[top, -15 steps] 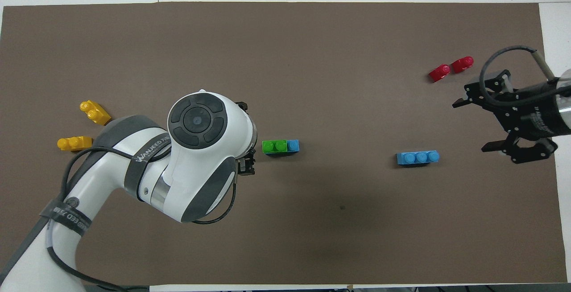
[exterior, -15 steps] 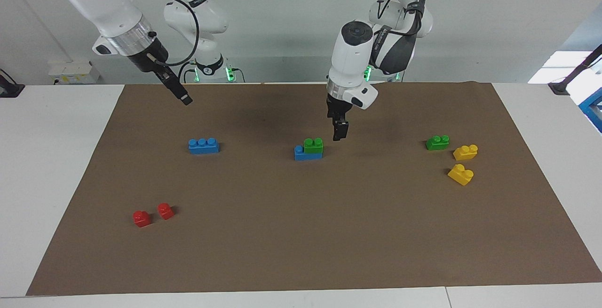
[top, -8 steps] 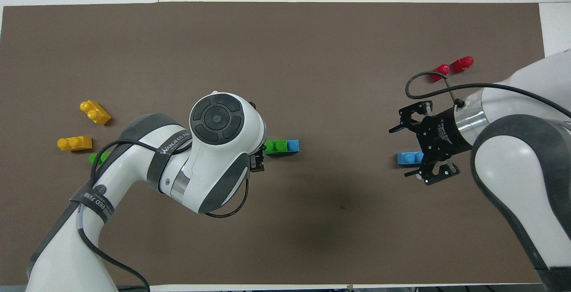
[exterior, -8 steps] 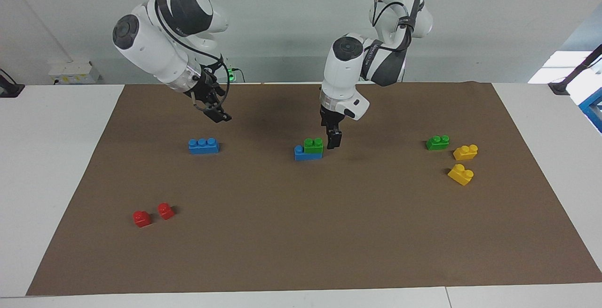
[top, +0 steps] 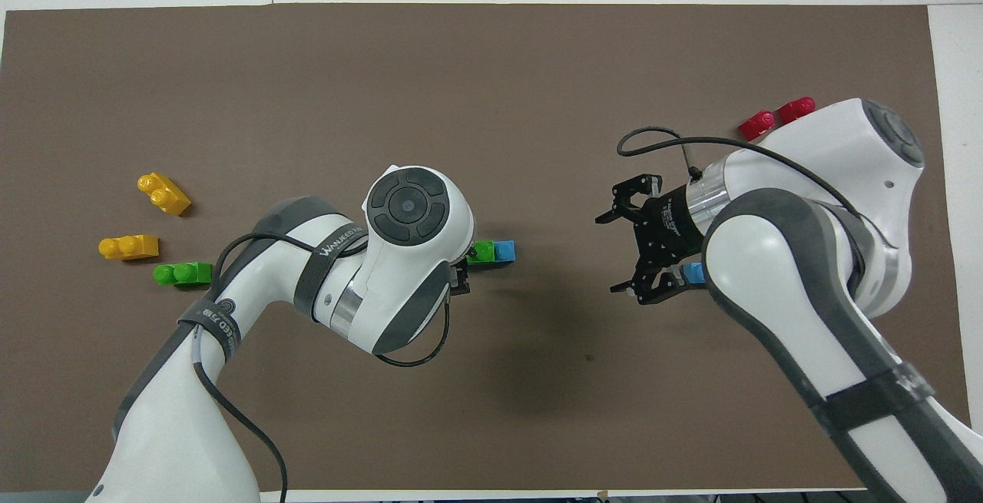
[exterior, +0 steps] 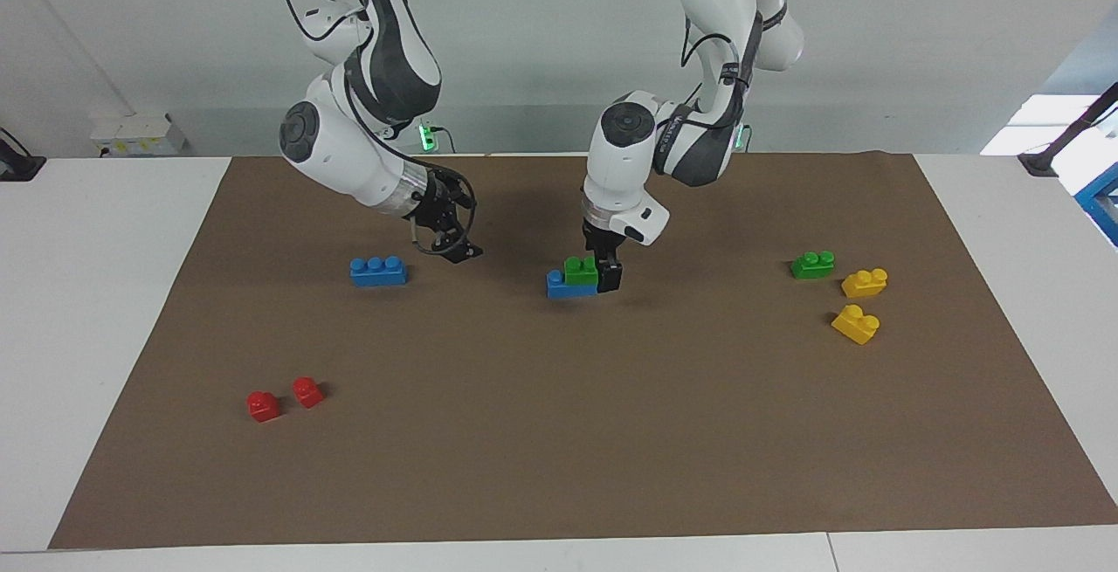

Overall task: Remove green block with left arm and hold with right
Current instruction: 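Grasp the green end with the left gripper while the right gripper approaches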

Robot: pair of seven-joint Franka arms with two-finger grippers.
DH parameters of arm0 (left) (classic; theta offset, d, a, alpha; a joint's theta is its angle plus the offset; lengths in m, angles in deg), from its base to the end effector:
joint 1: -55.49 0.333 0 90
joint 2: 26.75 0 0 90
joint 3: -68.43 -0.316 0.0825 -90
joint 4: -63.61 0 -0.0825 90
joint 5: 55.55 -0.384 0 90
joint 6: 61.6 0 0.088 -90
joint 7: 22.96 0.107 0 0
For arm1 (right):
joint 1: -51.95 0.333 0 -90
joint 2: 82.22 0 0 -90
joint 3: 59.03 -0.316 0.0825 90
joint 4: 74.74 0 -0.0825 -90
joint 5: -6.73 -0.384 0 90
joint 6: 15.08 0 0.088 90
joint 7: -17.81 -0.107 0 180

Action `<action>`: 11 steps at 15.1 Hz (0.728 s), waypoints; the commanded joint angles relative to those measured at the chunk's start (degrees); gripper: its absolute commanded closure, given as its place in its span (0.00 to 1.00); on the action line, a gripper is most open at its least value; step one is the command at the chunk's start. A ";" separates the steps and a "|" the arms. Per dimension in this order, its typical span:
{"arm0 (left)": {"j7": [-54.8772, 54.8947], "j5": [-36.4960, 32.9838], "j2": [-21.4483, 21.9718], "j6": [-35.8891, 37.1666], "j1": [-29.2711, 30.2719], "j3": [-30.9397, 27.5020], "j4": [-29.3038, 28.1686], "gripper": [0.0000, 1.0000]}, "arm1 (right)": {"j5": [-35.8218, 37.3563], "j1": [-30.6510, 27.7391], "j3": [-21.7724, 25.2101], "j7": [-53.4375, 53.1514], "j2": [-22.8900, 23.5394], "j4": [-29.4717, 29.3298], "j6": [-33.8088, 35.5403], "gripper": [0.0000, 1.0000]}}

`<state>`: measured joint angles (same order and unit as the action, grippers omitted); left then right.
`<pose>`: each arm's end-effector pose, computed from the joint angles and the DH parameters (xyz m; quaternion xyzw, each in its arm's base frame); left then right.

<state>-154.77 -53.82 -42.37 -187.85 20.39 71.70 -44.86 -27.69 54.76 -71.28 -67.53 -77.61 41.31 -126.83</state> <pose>0.4872 -0.3847 0.3649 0.6781 0.7345 -0.0183 0.0207 0.5278 0.1794 0.4089 -0.7020 0.6532 0.2579 0.1181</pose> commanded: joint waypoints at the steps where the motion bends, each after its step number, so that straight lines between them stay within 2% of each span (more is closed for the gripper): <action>1: -1.51 -0.33 -0.46 -0.67 -1.19 -1.07 0.45 0.00 | -2.58 1.48 0.04 -0.79 0.74 2.42 -4.08 0.00; 5: -1.87 -0.42 -0.90 -1.81 -1.11 -1.07 -0.61 0.00 | -6.71 4.12 0.04 -4.63 1.63 4.70 -12.32 0.01; 7: -1.87 -0.59 -0.90 -2.08 -1.11 -1.07 -0.69 0.00 | -6.81 6.58 0.04 -7.10 2.15 5.94 -17.61 0.01; 11: -1.96 -0.59 -0.82 -3.22 -1.02 -1.15 -1.57 0.00 | -6.81 9.31 0.04 -7.20 2.77 7.96 -23.94 0.01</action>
<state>-155.61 -53.89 -43.39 -189.10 20.36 71.49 -45.18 -33.05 62.96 -71.27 -74.49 -74.43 47.34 -147.22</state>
